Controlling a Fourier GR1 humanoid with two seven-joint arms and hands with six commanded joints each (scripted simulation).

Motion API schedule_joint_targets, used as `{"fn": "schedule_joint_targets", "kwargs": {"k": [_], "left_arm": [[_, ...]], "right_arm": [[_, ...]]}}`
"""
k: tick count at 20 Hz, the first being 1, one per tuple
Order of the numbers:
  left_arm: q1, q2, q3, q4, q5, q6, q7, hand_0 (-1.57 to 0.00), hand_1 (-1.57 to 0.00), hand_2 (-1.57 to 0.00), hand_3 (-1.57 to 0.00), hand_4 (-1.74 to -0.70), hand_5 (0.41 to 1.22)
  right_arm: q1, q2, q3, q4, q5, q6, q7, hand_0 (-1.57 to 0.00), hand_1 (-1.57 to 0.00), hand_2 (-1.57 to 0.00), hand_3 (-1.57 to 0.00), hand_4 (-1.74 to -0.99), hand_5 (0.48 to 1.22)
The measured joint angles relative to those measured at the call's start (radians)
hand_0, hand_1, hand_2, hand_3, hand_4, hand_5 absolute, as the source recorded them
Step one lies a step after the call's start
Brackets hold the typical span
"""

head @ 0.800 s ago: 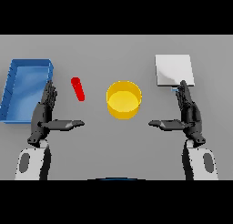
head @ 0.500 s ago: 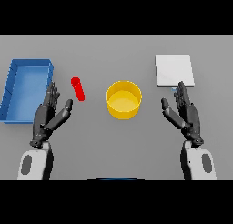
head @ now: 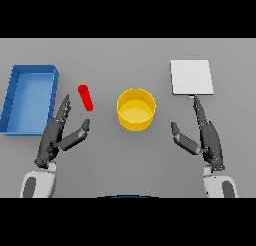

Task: Pick up the red beaker and tilt it to pour out 1 green nut into yellow bowl. Pick up the yellow bowl and place it on the metallic measuring scale.

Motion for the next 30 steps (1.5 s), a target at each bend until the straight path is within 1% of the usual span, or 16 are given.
{"fn": "schedule_joint_targets", "kwargs": {"k": [2, 5, 8, 10, 11, 13, 15, 16, 19, 20, 23, 24, 27, 28, 29, 30], "left_arm": [[-0.044, -0.012, 0.010, 0.054, 0.016, -0.007, 0.000, 0.00, 0.00, 0.00, 0.00, -1.33, 0.713], [-0.125, -0.016, 0.035, 0.156, 0.013, 0.001, 0.000, 0.00, 0.00, 0.00, 0.00, -1.38, 0.738], [-0.194, -0.007, 0.062, 0.251, 0.011, 0.004, -0.031, 0.00, 0.00, 0.00, 0.00, -1.38, 0.738], [-0.245, -0.016, 0.070, 0.319, -0.005, 0.022, -0.011, 0.00, 0.00, 0.00, 0.00, -1.36, 0.726], [-0.259, -0.012, 0.084, 0.348, 0.000, 0.023, -0.030, 0.00, 0.00, 0.00, 0.00, -1.35, 0.720], [-0.291, -0.021, 0.099, 0.412, 0.013, 0.016, -0.053, 0.00, 0.00, 0.00, 0.00, -1.34, 0.717], [-0.335, -0.018, 0.121, 0.467, 0.026, 0.014, -0.054, 0.00, 0.00, 0.00, 0.00, -1.33, 0.714], [-0.352, -0.018, 0.128, 0.496, 0.024, 0.017, -0.066, 0.00, 0.00, 0.00, 0.00, -1.32, 0.712], [-0.413, -0.017, 0.137, 0.536, 0.019, 0.025, -0.077, 0.00, 0.00, 0.00, 0.00, -1.32, 0.706], [-0.429, -0.021, 0.138, 0.553, 0.014, 0.031, -0.072, 0.00, 0.00, 0.00, 0.00, -1.31, 0.704], [-0.462, -0.015, 0.148, 0.593, 0.014, 0.029, -0.083, 0.00, 0.00, 0.00, 0.00, -1.32, 0.708], [-0.485, -0.011, 0.154, 0.616, 0.014, 0.027, -0.068, 0.00, 0.00, 0.00, 0.00, -1.32, 0.710], [-0.512, -0.016, 0.160, 0.670, 0.016, 0.019, -0.121, 0.00, 0.00, 0.00, 0.00, -1.36, 0.735], [-0.527, -0.028, 0.165, 0.695, 0.019, 0.023, -0.143, 0.00, 0.00, -0.03, 0.00, -1.39, 0.752], [-0.527, -0.037, 0.168, 0.697, 0.023, 0.029, -0.162, -0.08, -0.08, -0.12, -0.08, -1.42, 0.770], [-0.537, -0.036, 0.178, 0.705, 0.028, 0.036, -0.160, -0.25, -0.28, -0.31, -0.22, -1.44, 0.795]], "right_arm": [[-0.006, 0.002, -0.008, 0.005, -0.032, 0.019, -0.005, 0.00, 0.00, 0.00, 0.00, -1.280, 0.679], [-0.001, 0.010, -0.002, -0.008, -0.034, 0.020, -0.011, 0.00, 0.00, 0.00, 0.00, -1.304, 0.678], [0.007, 0.001, -0.018, -0.011, -0.048, 0.020, -0.016, 0.00, 0.00, 0.00, 0.00, -1.321, 0.683], [-0.009, 0.004, -0.020, -0.012, -0.061, 0.027, 0.000, 0.00, 0.00, 0.00, 0.00, -1.331, 0.686], [0.010, -0.005, -0.022, -0.017, -0.064, 0.033, -0.016, 0.00, 0.00, 0.00, 0.00, -1.337, 0.687], [-0.005, 0.010, -0.015, -0.006, -0.053, 0.023, 0.019, 0.00, 0.00, 0.00, 0.00, -1.341, 0.689], [-0.011, 0.004, -0.023, -0.016, -0.062, 0.023, 0.022, 0.00, 0.00, 0.00, 0.00, -1.338, 0.688], [0.008, 0.007, -0.015, -0.028, -0.057, 0.024, 0.008, 0.00, 0.00, 0.00, 0.00, -1.338, 0.688], [0.008, 0.003, -0.024, -0.022, -0.064, 0.024, 0.000, 0.00, 0.00, 0.00, 0.00, -1.331, 0.687], [-0.010, 0.002, -0.028, -0.020, -0.063, 0.021, 0.019, 0.00, 0.00, 0.00, 0.00, -1.332, 0.685], [-0.012, 0.012, -0.023, -0.005, -0.064, 0.022, 0.026, 0.00, 0.00, 0.00, 0.00, -1.320, 0.683], [-0.014, 0.005, -0.024, -0.007, -0.064, 0.027, 0.022, 0.00, 0.00, 0.00, 0.00, -1.315, 0.682], [-0.012, 0.008, -0.025, -0.006, -0.063, 0.022, 0.022, 0.00, 0.00, 0.00, 0.00, -1.298, 0.682], [-0.020, 0.007, -0.028, 0.000, -0.062, 0.020, 0.030, 0.00, 0.00, 0.00, 0.00, -1.295, 0.683], [-0.023, -0.001, -0.030, -0.010, -0.059, 0.018, 0.021, 0.00, 0.00, 0.00, 0.00, -1.291, 0.684], [-0.009, 0.000, -0.020, -0.015, -0.053, 0.025, 0.006, 0.00, 0.00, 0.00, 0.00, -1.289, 0.684]]}}
